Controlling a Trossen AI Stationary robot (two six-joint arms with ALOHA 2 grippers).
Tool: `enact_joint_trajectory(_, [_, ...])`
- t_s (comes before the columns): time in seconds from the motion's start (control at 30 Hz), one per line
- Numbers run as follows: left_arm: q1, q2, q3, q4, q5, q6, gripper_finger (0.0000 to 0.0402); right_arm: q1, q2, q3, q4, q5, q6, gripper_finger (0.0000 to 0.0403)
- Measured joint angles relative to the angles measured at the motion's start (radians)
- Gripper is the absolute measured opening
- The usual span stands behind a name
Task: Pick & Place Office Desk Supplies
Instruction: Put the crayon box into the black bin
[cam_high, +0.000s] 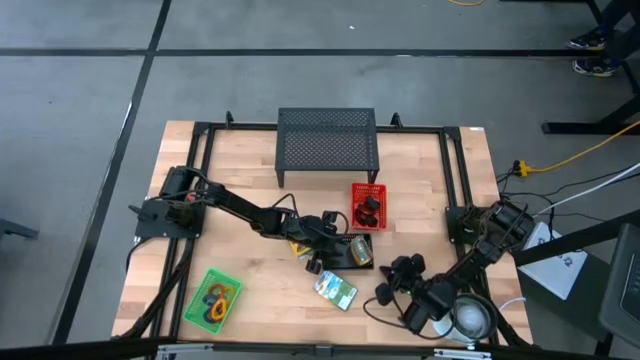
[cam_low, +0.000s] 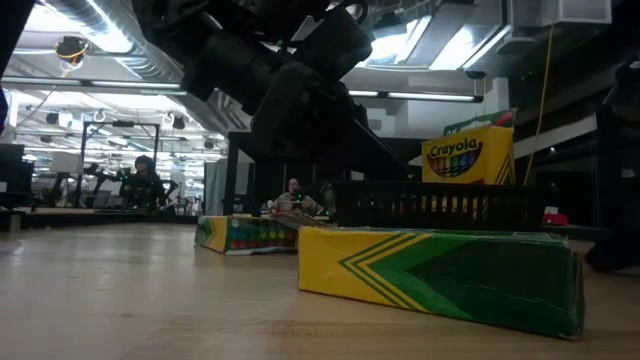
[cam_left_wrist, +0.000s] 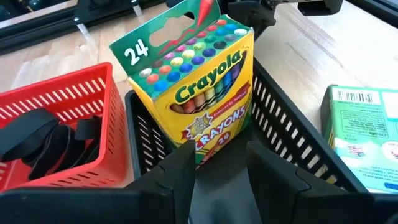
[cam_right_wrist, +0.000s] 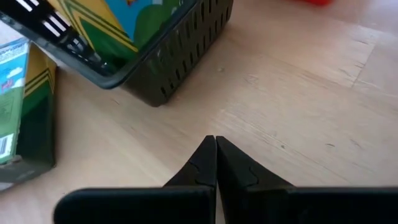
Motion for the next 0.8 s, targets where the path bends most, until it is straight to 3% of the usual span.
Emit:
enact_joint_trajectory(0.2, [0.000, 0.000, 0.000, -0.001, 0.000, 0.007, 0.0141, -0.034, -0.024, 0.006, 0.001, -0.050, -0.002, 0.0000])
enact_joint_trajectory(0.47, [0.002, 0.000, 0.000, -0.001, 0.000, 0.023, 0.0141, -0.118, -0.077, 0.017, -0.064, -0.177, -0.143, 0.0000])
enact_joint_trajectory(0.8, [0.002, 0.000, -0.001, -0.010, 0.026, 0.017, 0.0141, -0.141, -0.085, -0.079, 0.008, -0.101, -0.179, 0.0000])
